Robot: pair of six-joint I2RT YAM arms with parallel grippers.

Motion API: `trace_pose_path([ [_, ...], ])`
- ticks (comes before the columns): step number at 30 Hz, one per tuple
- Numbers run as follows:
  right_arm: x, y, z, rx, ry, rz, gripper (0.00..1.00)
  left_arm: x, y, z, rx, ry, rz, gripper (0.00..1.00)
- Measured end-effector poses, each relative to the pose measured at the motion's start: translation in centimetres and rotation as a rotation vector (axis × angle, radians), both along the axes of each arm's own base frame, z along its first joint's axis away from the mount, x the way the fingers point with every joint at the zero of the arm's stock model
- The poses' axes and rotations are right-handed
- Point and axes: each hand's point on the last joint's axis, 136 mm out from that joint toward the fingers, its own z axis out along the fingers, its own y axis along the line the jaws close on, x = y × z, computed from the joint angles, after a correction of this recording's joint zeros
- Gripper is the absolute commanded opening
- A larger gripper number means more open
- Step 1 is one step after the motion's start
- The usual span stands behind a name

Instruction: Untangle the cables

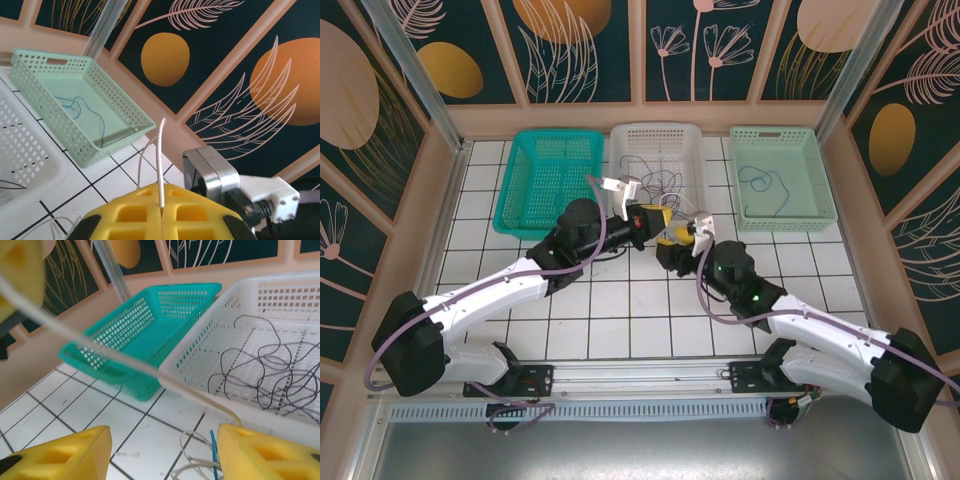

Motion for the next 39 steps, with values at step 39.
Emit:
trace_pose_path([
  [39,2.4,-1.0,-3.1,-0.069,0.016,-0.119,0.61,-2.1,-1.8,-0.1,-0.028,0.029,-0.091,0.00],
])
